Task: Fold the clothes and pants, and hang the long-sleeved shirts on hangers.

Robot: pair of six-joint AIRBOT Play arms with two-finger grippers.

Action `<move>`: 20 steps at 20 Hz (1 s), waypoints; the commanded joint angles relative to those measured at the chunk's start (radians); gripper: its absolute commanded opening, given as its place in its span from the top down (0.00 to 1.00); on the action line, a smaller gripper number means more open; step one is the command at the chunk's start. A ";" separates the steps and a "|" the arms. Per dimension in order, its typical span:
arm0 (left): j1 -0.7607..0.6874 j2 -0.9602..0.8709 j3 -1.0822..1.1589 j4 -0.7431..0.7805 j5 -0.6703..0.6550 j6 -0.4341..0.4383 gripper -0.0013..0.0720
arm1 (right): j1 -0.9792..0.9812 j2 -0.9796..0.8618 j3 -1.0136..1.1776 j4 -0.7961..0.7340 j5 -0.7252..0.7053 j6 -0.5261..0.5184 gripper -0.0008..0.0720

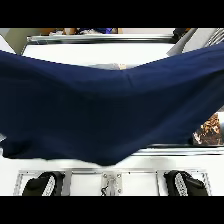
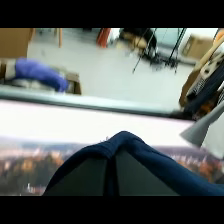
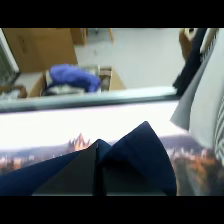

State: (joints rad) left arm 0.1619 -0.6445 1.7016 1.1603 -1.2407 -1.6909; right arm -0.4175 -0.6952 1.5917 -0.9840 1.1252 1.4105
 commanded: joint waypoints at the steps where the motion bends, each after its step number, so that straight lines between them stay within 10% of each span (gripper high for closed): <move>1: -0.001 -0.216 0.002 0.019 -0.136 -0.010 0.96 | 0.024 -0.150 0.000 -0.027 0.137 0.030 0.98; 11: -0.052 -1.132 0.004 -0.065 -0.042 0.107 0.97 | 0.284 -0.932 0.046 -0.283 0.047 0.139 0.98; 20: -0.015 -1.205 0.003 -0.149 0.097 0.158 0.97 | 0.275 -0.999 0.066 -0.355 -0.072 0.177 0.98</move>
State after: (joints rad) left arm 0.1272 -1.8549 1.7046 1.0264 -1.1690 -1.5593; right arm -0.1329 -1.6981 1.6577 -1.2736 1.0615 1.5726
